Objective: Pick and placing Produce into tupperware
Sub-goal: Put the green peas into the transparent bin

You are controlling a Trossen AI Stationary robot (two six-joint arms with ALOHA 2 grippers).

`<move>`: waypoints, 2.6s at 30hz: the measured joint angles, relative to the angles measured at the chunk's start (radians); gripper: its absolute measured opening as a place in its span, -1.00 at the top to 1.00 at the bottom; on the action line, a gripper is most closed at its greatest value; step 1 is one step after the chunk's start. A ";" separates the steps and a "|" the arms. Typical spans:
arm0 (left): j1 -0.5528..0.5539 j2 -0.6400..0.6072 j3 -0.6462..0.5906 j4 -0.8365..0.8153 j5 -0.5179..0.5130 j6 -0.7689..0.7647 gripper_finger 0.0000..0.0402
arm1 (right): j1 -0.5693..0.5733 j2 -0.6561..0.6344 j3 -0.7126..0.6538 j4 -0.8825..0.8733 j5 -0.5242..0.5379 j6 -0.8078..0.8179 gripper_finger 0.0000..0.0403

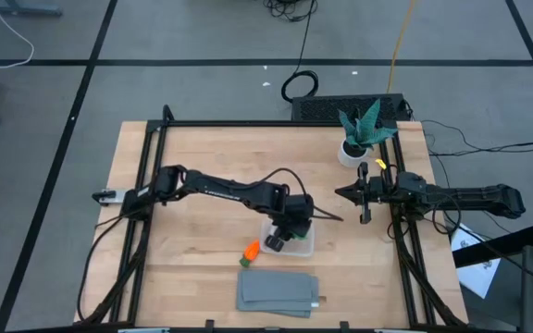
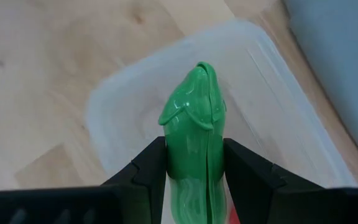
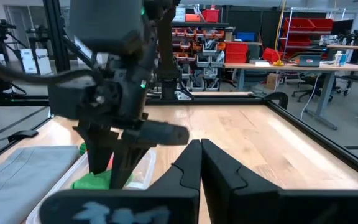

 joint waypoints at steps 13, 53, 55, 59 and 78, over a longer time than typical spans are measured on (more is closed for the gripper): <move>0.000 -0.001 -0.059 0.096 0.002 0.014 0.33 | 0.000 0.000 0.000 0.000 0.000 0.018 1.00; 0.002 -0.001 -0.145 0.175 0.005 -0.014 0.33 | 0.000 0.000 0.000 0.000 0.000 0.018 1.00; 0.002 -0.001 -0.145 0.186 0.008 -0.024 0.33 | 0.000 0.000 0.000 0.000 0.000 0.018 1.00; 0.002 -0.001 -0.144 0.217 0.024 -0.028 0.33 | 0.000 0.000 0.000 0.000 0.000 0.018 1.00; 0.002 0.033 -0.142 0.241 0.026 -0.027 0.33 | 0.000 0.000 0.000 -0.001 0.000 0.018 1.00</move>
